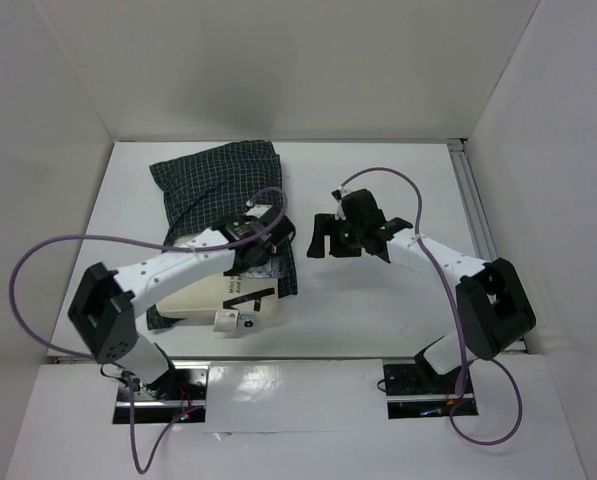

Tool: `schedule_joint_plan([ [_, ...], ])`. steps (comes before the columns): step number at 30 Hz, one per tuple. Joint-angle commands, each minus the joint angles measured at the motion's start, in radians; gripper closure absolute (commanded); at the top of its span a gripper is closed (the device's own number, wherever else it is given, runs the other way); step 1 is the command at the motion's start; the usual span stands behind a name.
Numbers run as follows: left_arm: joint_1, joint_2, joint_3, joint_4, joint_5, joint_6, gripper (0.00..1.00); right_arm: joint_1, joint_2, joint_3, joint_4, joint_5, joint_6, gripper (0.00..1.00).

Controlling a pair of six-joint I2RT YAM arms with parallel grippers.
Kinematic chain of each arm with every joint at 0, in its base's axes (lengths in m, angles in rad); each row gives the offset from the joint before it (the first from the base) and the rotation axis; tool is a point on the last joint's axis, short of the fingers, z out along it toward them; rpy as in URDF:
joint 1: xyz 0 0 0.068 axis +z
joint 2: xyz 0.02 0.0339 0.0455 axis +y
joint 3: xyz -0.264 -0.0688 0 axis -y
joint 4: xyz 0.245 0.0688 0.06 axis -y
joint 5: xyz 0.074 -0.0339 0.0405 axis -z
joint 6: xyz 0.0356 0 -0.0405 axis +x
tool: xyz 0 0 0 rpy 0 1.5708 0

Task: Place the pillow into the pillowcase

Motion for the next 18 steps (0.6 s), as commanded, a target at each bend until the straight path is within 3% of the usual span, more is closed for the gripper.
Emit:
schedule_joint_plan([
  [1, -0.043, 0.112, 0.1, -0.106, -0.168, -0.031, 0.0, -0.008, 0.0, -0.017, 0.004, -0.041, -0.025, 0.17],
  [6, -0.053, 0.3, 0.182, -0.131, -0.248, -0.048, 0.0, -0.019, 0.009, -0.036, 0.03, -0.062, -0.025, 0.16],
  [8, -0.053, 0.399, 0.214, -0.131, -0.248, -0.027, 0.07, -0.019, 0.032, -0.036, 0.05, -0.091, -0.025, 0.16],
  [9, -0.044, 0.426, 0.232, -0.131, -0.248, -0.027, 0.17, -0.019, 0.044, -0.036, 0.067, -0.108, -0.025, 0.14],
  [10, -0.031, 0.442, 0.275, -0.147, -0.248, -0.027, 0.58, -0.019, 0.058, -0.036, 0.076, -0.124, -0.036, 0.14],
  [12, -0.007, 0.432, 0.308, -0.184, -0.231, -0.027, 0.99, 0.003, 0.109, 0.001, 0.087, -0.147, -0.056, 0.1],
  [18, 0.099, 0.219, 0.289, -0.077, -0.01, 0.105, 1.0, 0.053, 0.299, 0.156, 0.122, -0.147, -0.111, 0.04],
])
